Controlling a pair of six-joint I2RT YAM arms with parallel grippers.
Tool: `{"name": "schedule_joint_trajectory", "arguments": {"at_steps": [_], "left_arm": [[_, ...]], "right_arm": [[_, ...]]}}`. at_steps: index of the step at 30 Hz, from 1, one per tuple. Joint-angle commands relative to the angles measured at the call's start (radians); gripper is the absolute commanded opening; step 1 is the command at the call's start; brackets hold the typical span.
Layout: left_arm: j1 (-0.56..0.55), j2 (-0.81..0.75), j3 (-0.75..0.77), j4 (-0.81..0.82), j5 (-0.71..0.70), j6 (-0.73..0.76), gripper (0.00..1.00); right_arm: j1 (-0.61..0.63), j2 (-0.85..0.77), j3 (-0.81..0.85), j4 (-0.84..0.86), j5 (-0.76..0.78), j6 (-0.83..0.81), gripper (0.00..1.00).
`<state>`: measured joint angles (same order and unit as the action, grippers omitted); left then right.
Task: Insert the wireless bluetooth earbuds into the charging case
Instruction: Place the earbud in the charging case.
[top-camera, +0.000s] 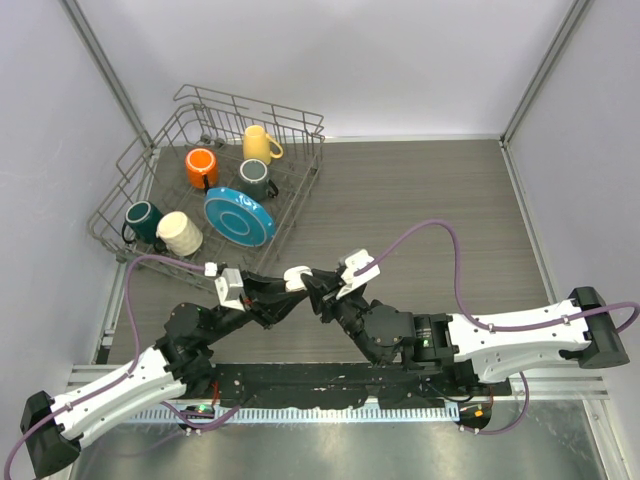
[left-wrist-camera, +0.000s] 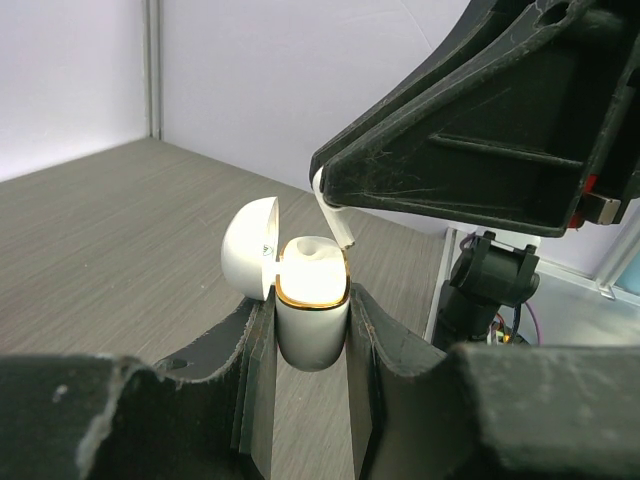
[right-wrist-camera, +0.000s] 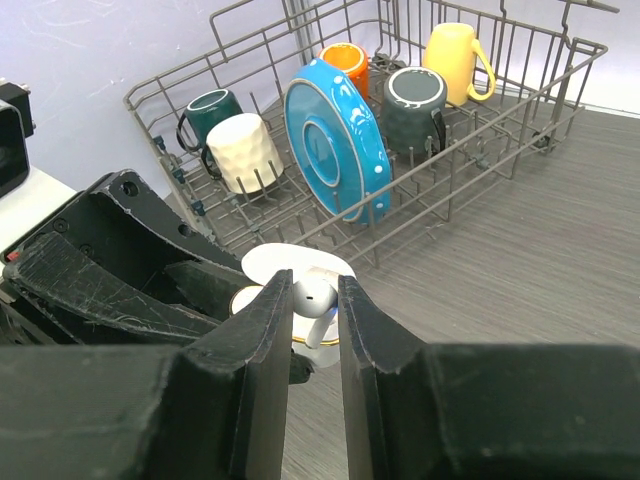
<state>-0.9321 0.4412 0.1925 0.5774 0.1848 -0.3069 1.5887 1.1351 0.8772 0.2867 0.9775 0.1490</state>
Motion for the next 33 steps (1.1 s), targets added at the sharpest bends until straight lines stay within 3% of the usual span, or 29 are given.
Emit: {"name": "schedule_joint_trajectory", "arguments": {"at_steps": [1, 25, 33], "left_arm": [[-0.004, 0.004, 0.042, 0.064, 0.016, -0.003, 0.00], [-0.002, 0.042, 0.048, 0.099, 0.041, -0.008, 0.00], [-0.004, -0.005, 0.032, 0.102, -0.019, -0.008, 0.00]], "right_arm": [[0.004, 0.009, 0.039, 0.011, 0.039, 0.009, 0.01], [-0.024, 0.002, 0.020, 0.008, 0.012, 0.046, 0.01], [-0.026, -0.024, -0.021, 0.002, -0.026, -0.003, 0.01]]}}
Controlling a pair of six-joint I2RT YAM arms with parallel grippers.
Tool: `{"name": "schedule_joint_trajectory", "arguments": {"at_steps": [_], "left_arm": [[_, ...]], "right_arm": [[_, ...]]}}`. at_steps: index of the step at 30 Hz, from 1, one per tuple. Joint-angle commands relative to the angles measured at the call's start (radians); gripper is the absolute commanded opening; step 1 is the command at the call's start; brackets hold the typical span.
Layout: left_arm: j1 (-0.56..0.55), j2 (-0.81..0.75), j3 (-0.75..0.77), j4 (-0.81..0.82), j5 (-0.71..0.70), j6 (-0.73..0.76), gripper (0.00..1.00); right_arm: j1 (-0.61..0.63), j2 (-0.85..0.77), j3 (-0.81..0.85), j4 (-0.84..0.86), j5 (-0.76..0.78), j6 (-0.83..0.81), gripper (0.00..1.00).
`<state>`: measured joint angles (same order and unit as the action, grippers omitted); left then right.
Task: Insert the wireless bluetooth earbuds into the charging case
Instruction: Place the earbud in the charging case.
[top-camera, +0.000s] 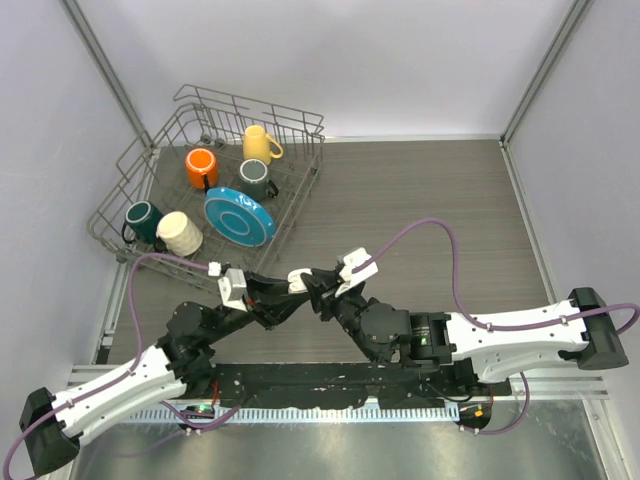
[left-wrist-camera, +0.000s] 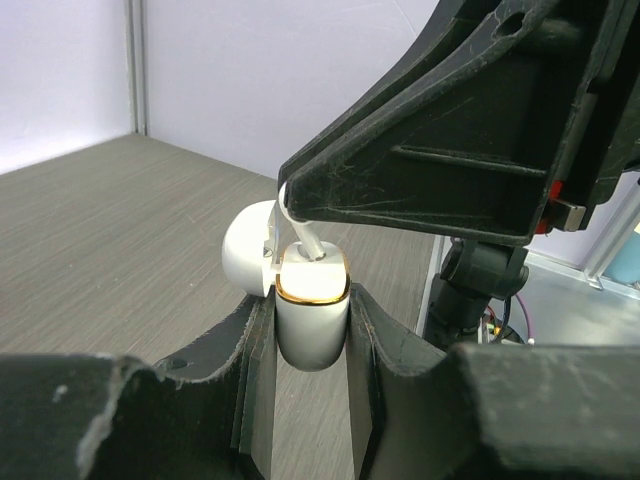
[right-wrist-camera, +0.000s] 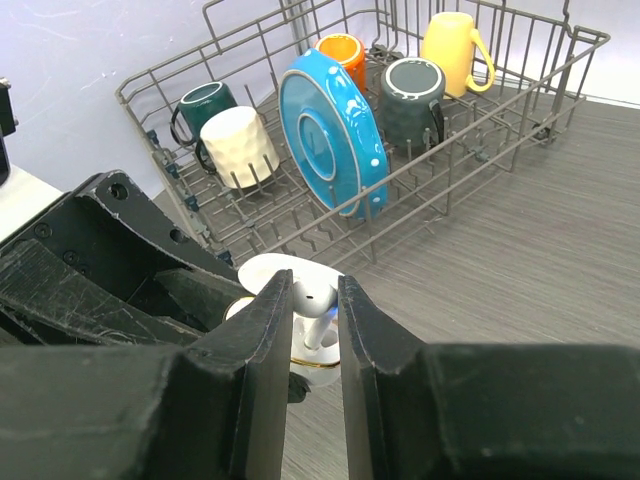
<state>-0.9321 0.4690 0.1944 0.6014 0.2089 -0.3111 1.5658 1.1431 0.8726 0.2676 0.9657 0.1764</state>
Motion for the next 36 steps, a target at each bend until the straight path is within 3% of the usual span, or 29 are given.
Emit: {"name": "schedule_joint_trajectory", "arguments": {"at_steps": [1, 16, 36], "left_arm": [[-0.004, -0.041, 0.028, 0.078, -0.054, -0.005, 0.00], [-0.004, -0.092, 0.005, 0.064, -0.101, 0.003, 0.00], [-0.004, -0.105, -0.001, 0.081, -0.045, 0.067, 0.00]], "right_arm": [[-0.003, -0.034, -0.020, 0.016, -0.018, -0.035, 0.01], [-0.001, -0.034, -0.026, 0.013, -0.084, -0.064, 0.01], [-0.001, 0.000, 0.006, 0.025, -0.016, -0.117, 0.01]]}}
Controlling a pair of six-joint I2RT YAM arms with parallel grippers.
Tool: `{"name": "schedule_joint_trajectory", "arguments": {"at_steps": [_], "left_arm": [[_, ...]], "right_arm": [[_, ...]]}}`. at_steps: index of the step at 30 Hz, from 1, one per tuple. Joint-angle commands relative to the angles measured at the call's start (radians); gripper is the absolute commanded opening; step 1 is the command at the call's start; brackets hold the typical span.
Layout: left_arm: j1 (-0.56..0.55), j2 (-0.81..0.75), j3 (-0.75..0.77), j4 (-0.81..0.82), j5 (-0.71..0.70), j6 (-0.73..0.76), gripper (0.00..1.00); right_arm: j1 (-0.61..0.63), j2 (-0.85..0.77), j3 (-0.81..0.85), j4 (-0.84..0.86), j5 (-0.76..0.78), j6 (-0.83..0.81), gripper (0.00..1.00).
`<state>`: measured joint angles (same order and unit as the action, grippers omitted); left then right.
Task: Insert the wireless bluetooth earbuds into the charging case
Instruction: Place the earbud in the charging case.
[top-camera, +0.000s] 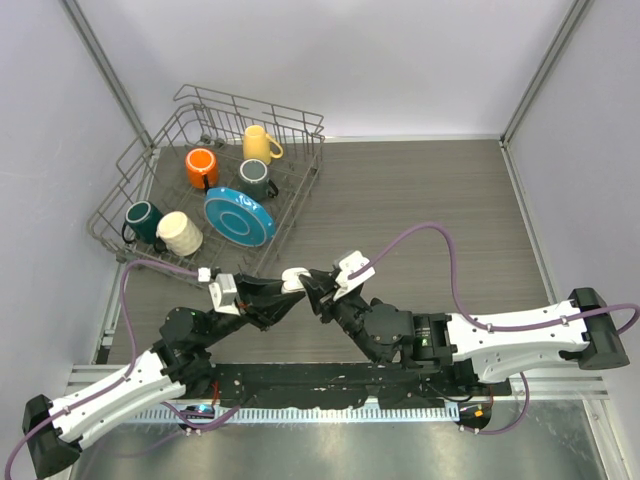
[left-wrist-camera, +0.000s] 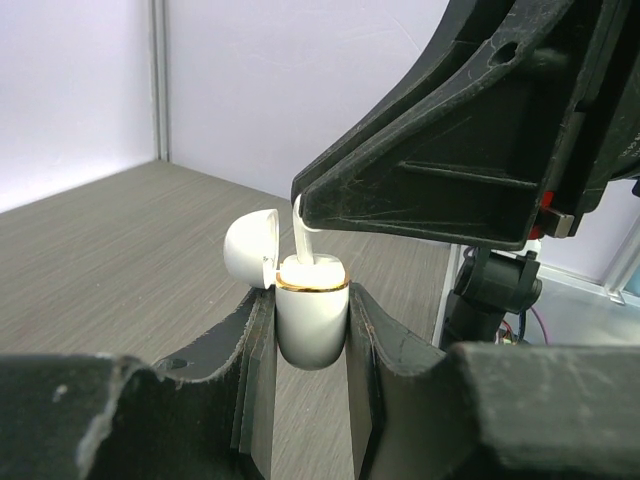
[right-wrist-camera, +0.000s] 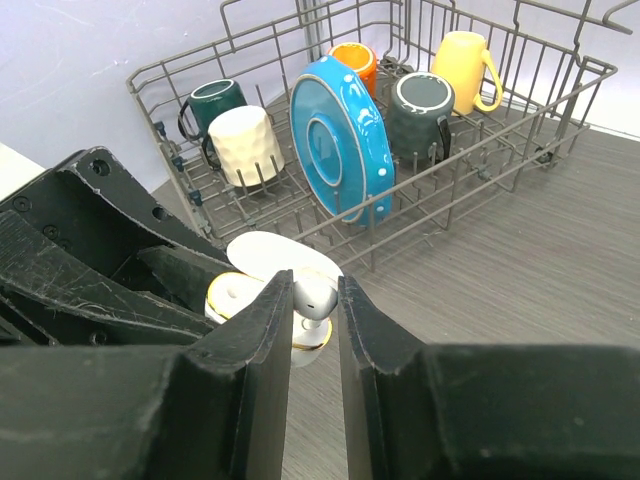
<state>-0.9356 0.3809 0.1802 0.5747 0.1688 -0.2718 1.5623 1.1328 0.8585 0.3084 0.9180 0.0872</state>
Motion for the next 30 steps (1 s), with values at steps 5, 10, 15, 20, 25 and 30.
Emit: {"name": "schedule_joint_trajectory", "arguments": {"at_steps": [5, 10, 15, 20, 25, 30], "left_arm": [[0.000, -0.013, 0.016, 0.109, -0.006, 0.028, 0.00], [0.000, -0.010, 0.019, 0.111, -0.011, 0.031, 0.00], [0.001, -0.011, 0.016, 0.111, -0.026, 0.029, 0.00], [0.000, -0.002, 0.018, 0.117, -0.026, 0.026, 0.00], [0.000, 0.007, 0.022, 0.120, -0.023, 0.029, 0.00], [0.001, 0.012, 0.021, 0.122, -0.018, 0.026, 0.00]], "right_arm": [[0.001, 0.016, 0.025, -0.034, -0.010, -0.012, 0.01], [0.002, 0.012, 0.039, -0.086, -0.036, 0.034, 0.01], [0.001, -0.008, 0.062, -0.135, -0.067, 0.085, 0.02], [0.001, -0.022, 0.066, -0.130, -0.113, 0.135, 0.09], [0.001, -0.022, 0.096, -0.158, -0.114, 0.206, 0.56], [-0.019, -0.070, 0.102, -0.160, -0.108, 0.333, 0.76]]}}
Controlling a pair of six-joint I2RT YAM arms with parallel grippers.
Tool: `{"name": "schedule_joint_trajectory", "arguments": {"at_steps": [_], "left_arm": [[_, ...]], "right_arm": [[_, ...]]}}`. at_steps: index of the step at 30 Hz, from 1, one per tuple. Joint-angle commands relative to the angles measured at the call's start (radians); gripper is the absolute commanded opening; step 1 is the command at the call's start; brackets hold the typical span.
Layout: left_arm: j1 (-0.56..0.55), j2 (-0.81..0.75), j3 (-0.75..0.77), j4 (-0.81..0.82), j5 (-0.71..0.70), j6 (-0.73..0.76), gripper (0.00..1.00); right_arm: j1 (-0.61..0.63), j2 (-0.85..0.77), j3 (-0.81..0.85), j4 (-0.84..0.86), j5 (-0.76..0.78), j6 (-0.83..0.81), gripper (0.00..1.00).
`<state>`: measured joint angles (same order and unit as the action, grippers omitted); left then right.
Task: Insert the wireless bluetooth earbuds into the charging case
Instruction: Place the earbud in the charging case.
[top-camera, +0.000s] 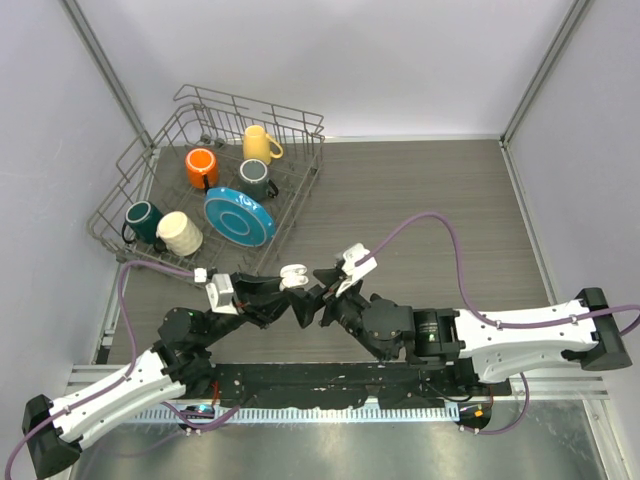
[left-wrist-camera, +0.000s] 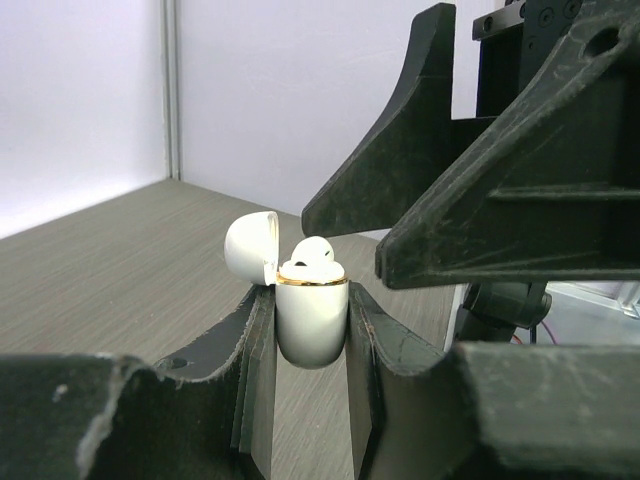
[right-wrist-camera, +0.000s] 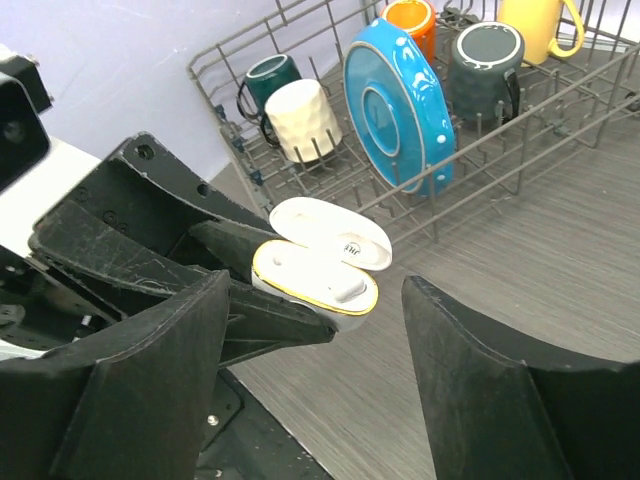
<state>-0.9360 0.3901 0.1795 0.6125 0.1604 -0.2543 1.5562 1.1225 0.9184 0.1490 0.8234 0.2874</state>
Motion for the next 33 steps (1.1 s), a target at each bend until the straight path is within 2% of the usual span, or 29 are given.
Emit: {"name": "schedule_joint_trajectory", "arguments": {"at_steps": [1, 5, 8, 9, 12, 17, 33], "left_arm": [[0.000, 0.001, 0.021, 0.084, -0.012, 0.009, 0.00], [0.000, -0.005, 0.020, 0.084, -0.013, 0.006, 0.00], [0.000, -0.007, 0.020, 0.084, -0.015, 0.006, 0.00], [0.000, -0.008, 0.020, 0.084, -0.015, 0.006, 0.00], [0.002, -0.008, 0.023, 0.087, -0.016, 0.006, 0.00], [0.002, 0.003, 0.028, 0.102, -0.012, 0.006, 0.00], [0.000, 0.016, 0.031, 0.121, -0.002, 0.006, 0.00]], "right_arm": [[-0.021, -0.070, 0.043, -0.017, -0.020, 0.156, 0.77], [-0.118, -0.119, 0.062, -0.113, -0.061, 0.330, 0.79], [-0.195, -0.165, 0.040, -0.172, -0.186, 0.456, 0.80], [-0.250, -0.176, 0.037, -0.180, -0.263, 0.481, 0.80], [-0.312, -0.176, 0.033, -0.216, -0.354, 0.558, 0.80], [-0.346, -0.155, 0.023, -0.221, -0.513, 0.624, 0.81], [-0.427, -0.061, -0.090, 0.021, -0.809, 0.826, 0.80]]}}
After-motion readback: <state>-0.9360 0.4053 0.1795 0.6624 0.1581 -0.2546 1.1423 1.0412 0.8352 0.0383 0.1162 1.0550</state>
